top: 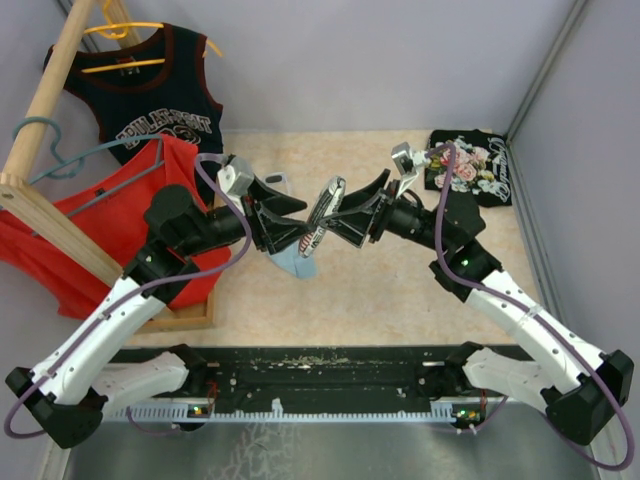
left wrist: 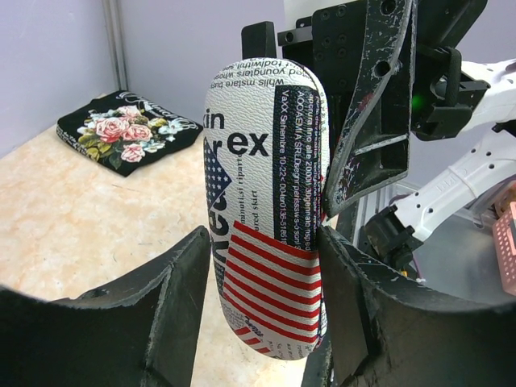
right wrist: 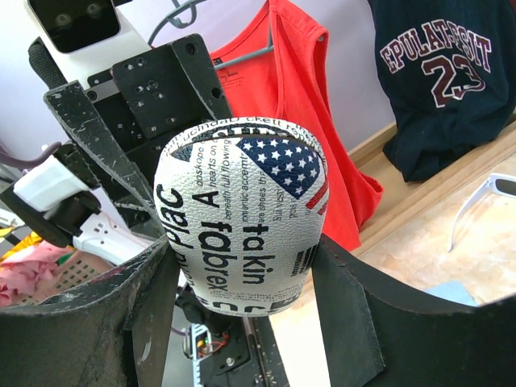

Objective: Organize the sunglasses
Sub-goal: Open the sunglasses case.

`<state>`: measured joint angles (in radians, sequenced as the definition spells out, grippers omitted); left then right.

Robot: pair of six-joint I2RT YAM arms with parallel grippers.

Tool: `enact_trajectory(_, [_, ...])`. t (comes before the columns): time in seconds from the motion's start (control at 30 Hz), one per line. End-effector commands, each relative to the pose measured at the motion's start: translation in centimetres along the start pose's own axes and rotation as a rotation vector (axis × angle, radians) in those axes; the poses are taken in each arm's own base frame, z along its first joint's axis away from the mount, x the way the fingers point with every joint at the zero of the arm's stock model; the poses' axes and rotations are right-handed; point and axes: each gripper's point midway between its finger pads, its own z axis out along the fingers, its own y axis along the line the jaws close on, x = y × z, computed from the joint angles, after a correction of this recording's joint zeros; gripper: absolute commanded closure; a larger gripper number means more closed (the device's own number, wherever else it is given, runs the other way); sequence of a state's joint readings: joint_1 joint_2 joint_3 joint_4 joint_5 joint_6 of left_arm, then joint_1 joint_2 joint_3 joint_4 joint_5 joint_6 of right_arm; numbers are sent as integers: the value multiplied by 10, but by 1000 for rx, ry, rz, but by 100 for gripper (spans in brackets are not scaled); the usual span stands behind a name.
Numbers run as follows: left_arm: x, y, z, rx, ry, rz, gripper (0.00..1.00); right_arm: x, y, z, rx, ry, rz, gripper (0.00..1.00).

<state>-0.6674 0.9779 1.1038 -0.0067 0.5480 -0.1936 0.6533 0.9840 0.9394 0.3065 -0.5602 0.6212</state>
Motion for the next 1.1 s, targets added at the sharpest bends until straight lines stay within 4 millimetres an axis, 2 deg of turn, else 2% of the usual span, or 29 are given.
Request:
enact_trajectory(0.0, [1, 14, -3, -77, 0, 13, 39, -36, 51, -9, -160, -71, -103, 100])
enact_trajectory(0.23, [8, 26, -2, -130, 31, 22, 41, -37, 59, -12, -192, -68, -105, 100])
enact_trajectory(0.4, [10, 43, -6, -223, 55, 53, 42, -36, 61, -12, -199, -65, -99, 100])
enact_trajectory(0.6, [12, 63, -13, -331, 81, 88, 42, -32, 57, -11, -196, -54, -88, 100])
enact_trajectory(1.07, [15, 87, -21, -467, 98, 112, 43, -25, 55, -11, -200, -39, -70, 100])
